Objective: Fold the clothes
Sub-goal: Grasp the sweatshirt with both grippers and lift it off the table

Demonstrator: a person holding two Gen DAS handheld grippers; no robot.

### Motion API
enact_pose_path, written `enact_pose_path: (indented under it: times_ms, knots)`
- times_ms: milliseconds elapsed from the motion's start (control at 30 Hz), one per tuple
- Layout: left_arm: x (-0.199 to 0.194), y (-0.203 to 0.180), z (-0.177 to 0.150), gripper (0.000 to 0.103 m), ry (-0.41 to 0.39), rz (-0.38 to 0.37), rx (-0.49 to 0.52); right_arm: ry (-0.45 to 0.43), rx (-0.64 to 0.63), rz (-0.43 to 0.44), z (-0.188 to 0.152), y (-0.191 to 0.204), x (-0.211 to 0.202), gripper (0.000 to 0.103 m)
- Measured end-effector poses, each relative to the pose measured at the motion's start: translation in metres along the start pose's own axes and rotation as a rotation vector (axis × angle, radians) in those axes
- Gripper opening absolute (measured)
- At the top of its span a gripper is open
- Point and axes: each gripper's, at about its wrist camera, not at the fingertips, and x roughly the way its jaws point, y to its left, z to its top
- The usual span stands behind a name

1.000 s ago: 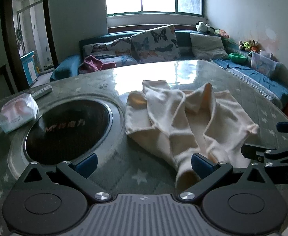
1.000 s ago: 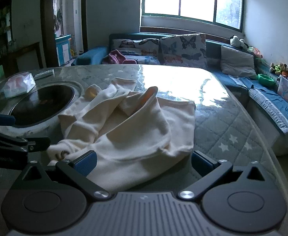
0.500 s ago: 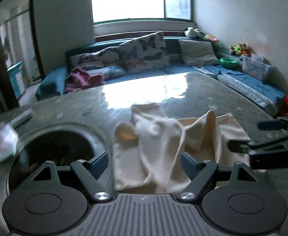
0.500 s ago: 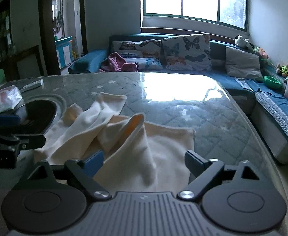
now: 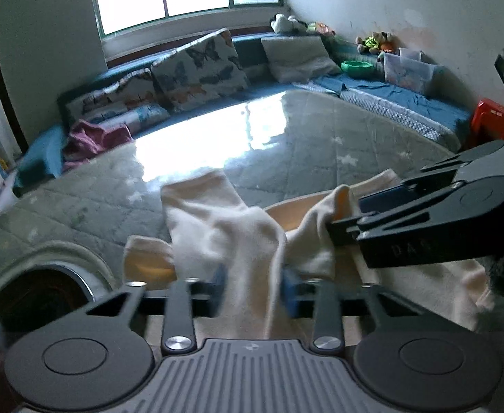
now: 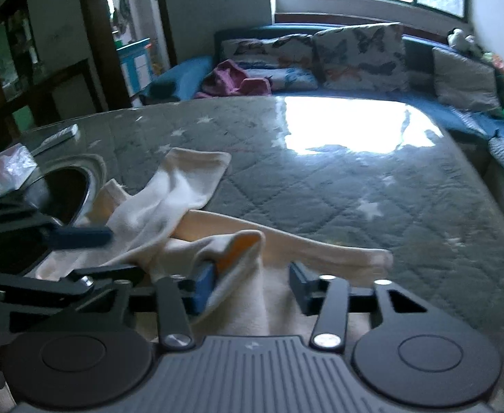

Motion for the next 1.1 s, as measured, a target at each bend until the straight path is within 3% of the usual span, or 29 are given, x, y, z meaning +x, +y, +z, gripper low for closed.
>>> enact_pose_path:
  times_ms: [67, 167, 500, 733, 933, 1000, 1100]
  knots:
    - [-0.002, 0.003, -0.003, 0.010, -0.010, -0.010, -0.005, -0.002, -0.005, 0.024, 0.000, 0.001, 0.000, 0.023]
    - [-0.010, 0.008, -0.004, 0.005, -0.034, -0.005, -0.025, -0.019, -0.002, 0.020, 0.000, 0.003, -0.007, 0.008]
    - [-0.079, 0.050, -0.022, 0.003, -0.149, 0.074, -0.166, -0.180, 0.039, -0.098, -0.014, -0.008, -0.084, 0.007]
    - [-0.126, 0.084, -0.064, 0.003, -0.152, 0.143, -0.282, -0.250, 0.120, -0.220, -0.048, -0.033, -0.144, 0.007]
    - [-0.156, 0.097, -0.105, 0.003, -0.112, 0.186, -0.341, -0.235, 0.215, -0.307, -0.087, -0.058, -0.175, 0.007]
    - [-0.160, 0.098, -0.116, 0.003, -0.094, 0.199, -0.345, -0.193, 0.251, -0.347, -0.102, -0.069, -0.175, 0.009]
    - [-0.162, 0.101, -0.128, 0.003, -0.056, 0.230, -0.347, -0.126, 0.304, -0.399, -0.123, -0.085, -0.173, 0.021]
